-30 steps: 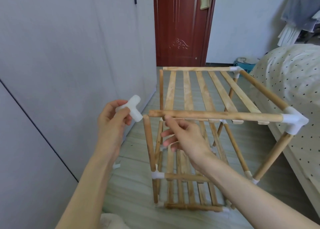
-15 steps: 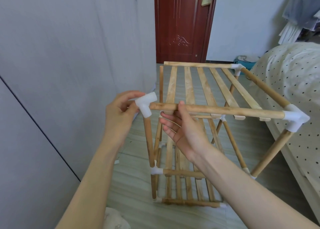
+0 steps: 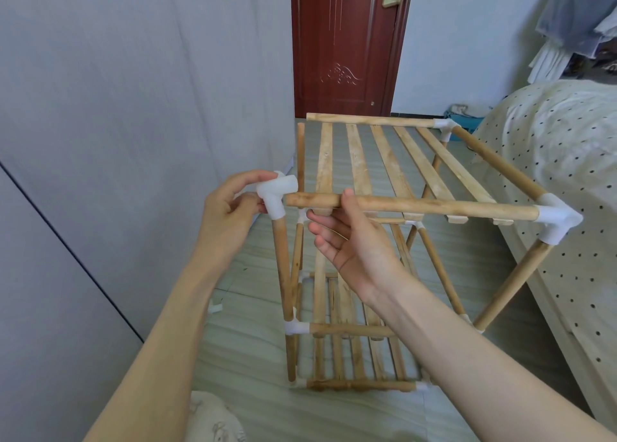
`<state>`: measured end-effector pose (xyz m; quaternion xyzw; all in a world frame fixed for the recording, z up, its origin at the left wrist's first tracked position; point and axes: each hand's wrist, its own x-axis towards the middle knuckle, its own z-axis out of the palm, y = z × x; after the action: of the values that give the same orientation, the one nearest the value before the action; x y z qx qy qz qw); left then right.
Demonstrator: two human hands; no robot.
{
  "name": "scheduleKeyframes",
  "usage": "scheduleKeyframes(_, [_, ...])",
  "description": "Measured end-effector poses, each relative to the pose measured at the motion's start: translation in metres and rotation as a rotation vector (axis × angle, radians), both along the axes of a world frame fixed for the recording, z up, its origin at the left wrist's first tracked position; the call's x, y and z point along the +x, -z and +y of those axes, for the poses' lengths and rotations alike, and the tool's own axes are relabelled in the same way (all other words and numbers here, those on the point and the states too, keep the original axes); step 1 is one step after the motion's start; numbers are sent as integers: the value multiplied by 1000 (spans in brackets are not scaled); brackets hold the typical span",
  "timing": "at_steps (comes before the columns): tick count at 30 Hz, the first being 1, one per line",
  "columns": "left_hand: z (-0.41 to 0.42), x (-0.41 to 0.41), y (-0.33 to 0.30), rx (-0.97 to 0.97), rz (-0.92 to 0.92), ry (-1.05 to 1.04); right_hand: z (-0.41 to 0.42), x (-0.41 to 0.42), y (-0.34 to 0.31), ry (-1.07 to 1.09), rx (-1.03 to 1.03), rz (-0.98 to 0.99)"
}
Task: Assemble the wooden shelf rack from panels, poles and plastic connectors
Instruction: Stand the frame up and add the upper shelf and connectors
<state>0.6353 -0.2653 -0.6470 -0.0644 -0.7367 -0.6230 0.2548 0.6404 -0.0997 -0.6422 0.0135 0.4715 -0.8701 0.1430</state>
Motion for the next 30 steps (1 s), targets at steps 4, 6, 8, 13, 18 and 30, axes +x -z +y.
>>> scheduleKeyframes(4, [10,9,-1,-26,-4,47,1,0,0,-4,0,6])
scheduleKeyframes(6, [16,10,1,-83,19,17,1,0,0,1,5,9])
scheduleKeyframes(8, [17,9,1,-45,23,-8,2,0,-2,28,6,7])
scheduleKeyframes(13, [13,10,2,-43,22,-82,7,-1,-9,55,-22,6])
scheduleKeyframes(18, [18,12,3,-152,56,-162,11,-1,-10,55,-30,0])
scheduleKeyframes(30, [24,12,5,-446,252,-270,21,-1,-13,50,-32,0])
